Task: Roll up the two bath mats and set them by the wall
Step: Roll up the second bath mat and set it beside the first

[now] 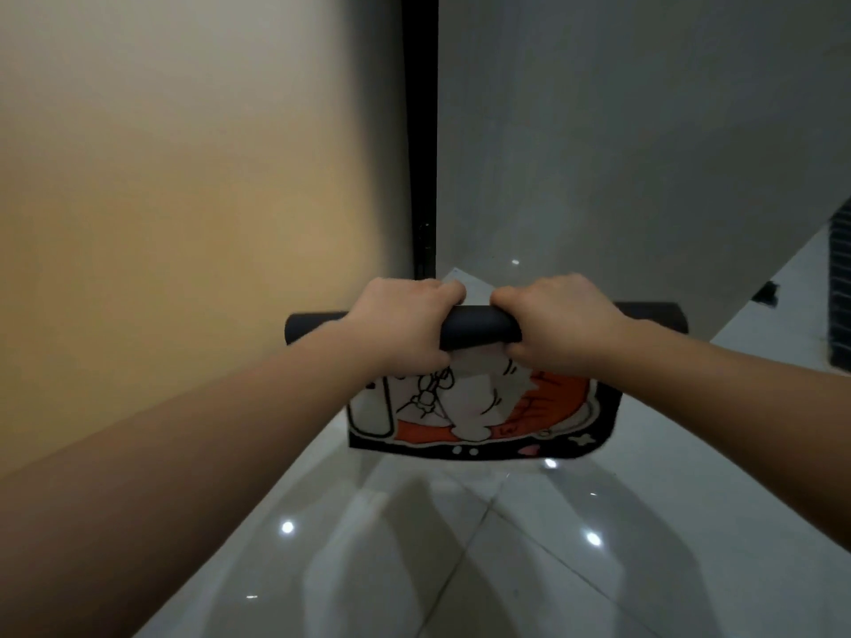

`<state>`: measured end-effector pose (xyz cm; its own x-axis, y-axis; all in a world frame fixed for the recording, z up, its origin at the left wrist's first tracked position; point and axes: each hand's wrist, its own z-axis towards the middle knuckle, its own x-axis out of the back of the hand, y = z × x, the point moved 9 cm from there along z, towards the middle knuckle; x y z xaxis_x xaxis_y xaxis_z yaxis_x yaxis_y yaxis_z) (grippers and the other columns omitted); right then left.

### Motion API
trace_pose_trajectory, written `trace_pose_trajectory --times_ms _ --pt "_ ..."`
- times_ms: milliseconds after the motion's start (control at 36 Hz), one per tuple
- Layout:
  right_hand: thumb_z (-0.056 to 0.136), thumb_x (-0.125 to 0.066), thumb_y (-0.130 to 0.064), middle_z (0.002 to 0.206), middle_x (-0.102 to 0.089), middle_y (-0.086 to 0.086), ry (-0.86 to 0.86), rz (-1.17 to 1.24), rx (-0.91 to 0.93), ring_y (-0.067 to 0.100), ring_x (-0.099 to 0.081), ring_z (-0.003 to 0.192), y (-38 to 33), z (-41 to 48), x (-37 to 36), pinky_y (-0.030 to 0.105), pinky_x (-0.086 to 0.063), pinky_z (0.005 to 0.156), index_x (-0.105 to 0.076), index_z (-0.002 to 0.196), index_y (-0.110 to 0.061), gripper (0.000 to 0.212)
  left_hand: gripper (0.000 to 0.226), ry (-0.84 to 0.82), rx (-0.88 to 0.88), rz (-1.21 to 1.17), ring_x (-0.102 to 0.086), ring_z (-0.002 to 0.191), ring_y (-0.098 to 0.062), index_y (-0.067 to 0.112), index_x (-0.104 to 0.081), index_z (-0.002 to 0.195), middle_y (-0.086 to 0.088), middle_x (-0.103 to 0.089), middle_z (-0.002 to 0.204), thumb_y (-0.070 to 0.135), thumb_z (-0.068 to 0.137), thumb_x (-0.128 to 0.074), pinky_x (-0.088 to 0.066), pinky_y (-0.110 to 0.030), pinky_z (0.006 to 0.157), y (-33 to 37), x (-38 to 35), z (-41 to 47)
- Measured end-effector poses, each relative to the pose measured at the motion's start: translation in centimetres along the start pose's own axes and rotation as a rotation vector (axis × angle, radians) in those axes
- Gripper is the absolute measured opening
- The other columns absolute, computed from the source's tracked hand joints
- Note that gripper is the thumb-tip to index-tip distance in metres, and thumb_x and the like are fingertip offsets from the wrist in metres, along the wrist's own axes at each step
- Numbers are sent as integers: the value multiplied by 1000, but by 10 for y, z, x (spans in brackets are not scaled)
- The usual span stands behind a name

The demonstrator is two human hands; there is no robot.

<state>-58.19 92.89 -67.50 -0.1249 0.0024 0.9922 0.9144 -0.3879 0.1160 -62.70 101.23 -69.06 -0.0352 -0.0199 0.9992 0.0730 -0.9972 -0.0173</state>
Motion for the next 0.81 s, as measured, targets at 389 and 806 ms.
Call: trace_pose_trajectory --times_ms 389,806 --pt "73 -61 -50 88 -49 -6 -156 -10 20 17 -50 74 -5 1 -5 29 -36 60 -47 110 -29 45 28 34 8 -17 -61 87 -25 26 -49 108 1 -62 96 22 80 -56 -47 -37 67 -6 -4 -6" --pt "78 -60 -32 82 -60 -4 -89 76 -41 19 -53 69 4 3 -7 30 -37 56 -54 97 -27 21 65 11 14 -81 -61 97 -21 29 -38 127 6 -61 112 51 71 -64 -50 -37 77 -10 -4 -6"
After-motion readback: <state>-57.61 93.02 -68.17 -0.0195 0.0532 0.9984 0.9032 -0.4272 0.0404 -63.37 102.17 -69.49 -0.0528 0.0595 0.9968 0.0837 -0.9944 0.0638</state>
